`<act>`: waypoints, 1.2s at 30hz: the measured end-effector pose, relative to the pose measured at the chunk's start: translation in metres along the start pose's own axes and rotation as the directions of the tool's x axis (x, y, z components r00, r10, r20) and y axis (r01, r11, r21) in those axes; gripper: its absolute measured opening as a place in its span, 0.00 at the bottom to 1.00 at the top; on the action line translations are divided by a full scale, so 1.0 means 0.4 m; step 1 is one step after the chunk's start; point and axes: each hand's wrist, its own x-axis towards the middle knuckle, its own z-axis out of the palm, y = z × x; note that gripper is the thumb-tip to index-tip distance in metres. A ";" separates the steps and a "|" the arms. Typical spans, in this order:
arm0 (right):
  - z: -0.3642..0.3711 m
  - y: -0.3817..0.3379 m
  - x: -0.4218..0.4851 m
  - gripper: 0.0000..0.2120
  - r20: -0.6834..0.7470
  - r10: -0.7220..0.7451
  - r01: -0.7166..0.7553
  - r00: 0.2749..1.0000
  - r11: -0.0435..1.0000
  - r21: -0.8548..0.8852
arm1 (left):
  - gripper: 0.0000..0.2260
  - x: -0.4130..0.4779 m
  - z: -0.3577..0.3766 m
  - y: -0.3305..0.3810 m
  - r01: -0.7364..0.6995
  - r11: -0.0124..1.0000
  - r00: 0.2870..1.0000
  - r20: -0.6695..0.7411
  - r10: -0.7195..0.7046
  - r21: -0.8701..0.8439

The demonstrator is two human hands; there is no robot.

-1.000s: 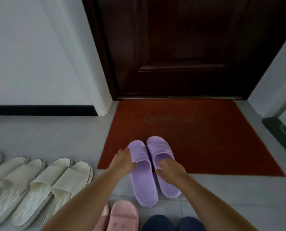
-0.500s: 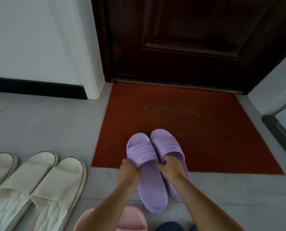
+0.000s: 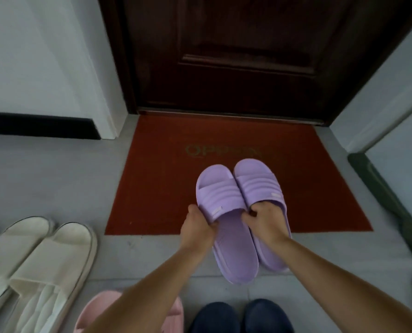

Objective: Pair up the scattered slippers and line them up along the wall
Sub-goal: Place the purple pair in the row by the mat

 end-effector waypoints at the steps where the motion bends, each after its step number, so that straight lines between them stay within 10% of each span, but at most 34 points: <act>1: -0.044 0.037 -0.020 0.20 -0.023 0.001 -0.001 1.000 1.000 -0.001 | 0.14 -0.024 0.027 0.034 -0.026 1.000 0.999 0.036 0.026 -0.006; 9: -0.263 0.464 -0.360 0.22 -0.182 0.269 -0.243 0.946 0.958 0.151 | 0.43 -0.301 0.339 0.201 -0.293 0.946 0.831 0.526 0.181 0.137; 14: -0.233 0.652 -0.512 0.04 -0.199 0.352 -0.295 0.915 0.918 0.265 | 0.52 -0.431 0.535 0.184 -0.428 0.871 0.717 0.678 0.164 0.242; 22: -0.183 0.806 -0.556 0.18 -0.146 0.468 -0.431 0.872 0.874 0.226 | 0.51 -0.476 0.684 0.180 -0.415 0.836 0.742 0.665 0.081 0.360; 36: -0.197 0.879 -0.573 0.09 -0.080 0.444 -0.428 0.892 0.889 0.161 | 0.48 -0.496 0.739 0.201 -0.494 0.771 0.798 0.560 0.221 0.401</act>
